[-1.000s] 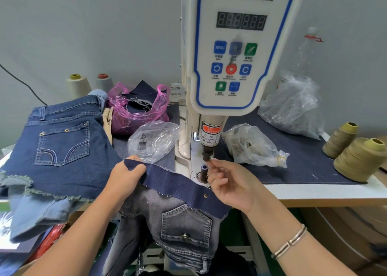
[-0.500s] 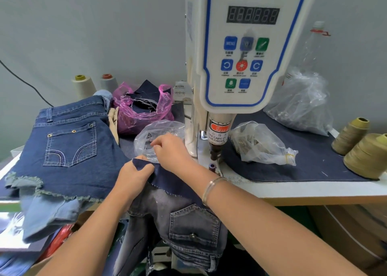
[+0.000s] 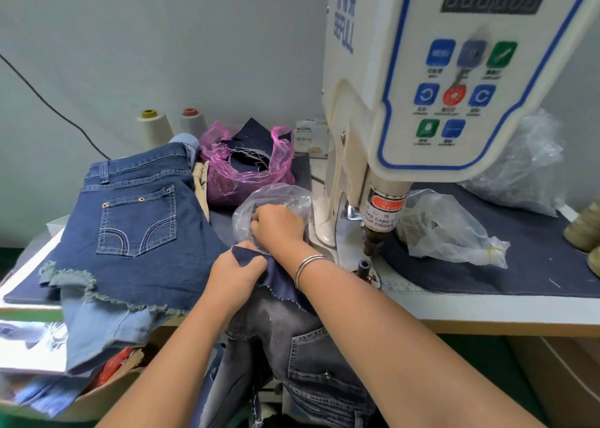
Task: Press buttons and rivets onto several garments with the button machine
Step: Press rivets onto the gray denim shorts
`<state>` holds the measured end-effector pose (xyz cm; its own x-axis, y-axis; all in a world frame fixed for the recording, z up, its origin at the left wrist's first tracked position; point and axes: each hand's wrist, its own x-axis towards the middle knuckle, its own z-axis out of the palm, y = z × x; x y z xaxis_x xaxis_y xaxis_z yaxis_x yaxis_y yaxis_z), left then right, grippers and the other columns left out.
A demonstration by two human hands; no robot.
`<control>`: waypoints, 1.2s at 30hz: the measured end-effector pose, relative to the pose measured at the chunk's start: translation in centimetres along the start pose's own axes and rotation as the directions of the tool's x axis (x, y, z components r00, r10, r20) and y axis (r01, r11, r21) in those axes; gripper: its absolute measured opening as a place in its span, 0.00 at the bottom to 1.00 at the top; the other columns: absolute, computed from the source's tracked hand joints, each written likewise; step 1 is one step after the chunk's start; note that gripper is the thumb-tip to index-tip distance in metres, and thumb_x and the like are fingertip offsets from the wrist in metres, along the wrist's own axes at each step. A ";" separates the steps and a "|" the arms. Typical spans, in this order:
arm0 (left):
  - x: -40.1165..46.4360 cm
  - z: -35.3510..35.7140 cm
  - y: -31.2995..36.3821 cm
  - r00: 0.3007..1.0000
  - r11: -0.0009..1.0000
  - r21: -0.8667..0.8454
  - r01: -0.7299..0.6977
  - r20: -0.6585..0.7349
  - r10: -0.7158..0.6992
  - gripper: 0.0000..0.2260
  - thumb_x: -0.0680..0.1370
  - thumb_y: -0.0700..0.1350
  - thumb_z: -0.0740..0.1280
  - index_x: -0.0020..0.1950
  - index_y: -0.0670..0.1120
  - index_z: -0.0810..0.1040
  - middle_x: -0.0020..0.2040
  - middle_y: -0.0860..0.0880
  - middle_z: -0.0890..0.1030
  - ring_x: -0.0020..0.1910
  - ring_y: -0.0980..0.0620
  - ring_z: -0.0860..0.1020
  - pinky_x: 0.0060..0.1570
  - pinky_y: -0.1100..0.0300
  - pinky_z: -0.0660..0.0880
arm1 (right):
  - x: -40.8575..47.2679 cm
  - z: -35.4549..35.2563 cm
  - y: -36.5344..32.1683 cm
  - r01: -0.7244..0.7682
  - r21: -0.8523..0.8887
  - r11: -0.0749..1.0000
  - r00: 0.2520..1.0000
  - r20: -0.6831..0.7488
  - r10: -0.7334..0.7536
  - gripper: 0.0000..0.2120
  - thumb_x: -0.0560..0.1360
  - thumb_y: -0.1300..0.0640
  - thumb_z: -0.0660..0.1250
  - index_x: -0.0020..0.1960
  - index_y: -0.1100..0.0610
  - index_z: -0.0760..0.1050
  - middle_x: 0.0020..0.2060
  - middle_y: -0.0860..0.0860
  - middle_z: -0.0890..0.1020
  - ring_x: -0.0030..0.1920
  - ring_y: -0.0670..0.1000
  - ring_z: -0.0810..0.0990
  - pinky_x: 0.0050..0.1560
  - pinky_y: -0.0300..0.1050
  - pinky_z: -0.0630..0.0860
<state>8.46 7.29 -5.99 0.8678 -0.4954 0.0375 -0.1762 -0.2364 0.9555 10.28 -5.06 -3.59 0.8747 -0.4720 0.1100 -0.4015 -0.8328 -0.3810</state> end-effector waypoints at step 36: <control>-0.2 0.1 0.1 0.999 0.999 -0.047 -0.026 0.022 0.027 0.07 0.70 0.40 0.64 0.33 0.41 0.72 0.26 0.55 0.71 0.26 0.62 0.66 0.26 0.70 0.64 | 0.3 1.2 -0.1 0.071 -0.068 0.995 0.994 -0.082 -0.077 0.11 0.77 0.62 0.58 0.57 0.60 0.74 0.53 0.58 0.81 0.53 0.61 0.79 0.42 0.47 0.66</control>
<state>8.22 7.34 -5.97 0.8525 -0.5196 0.0571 -0.1769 -0.1841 0.9668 10.86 -4.78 -4.58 0.8777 -0.4287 0.2140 -0.3554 -0.8820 -0.3093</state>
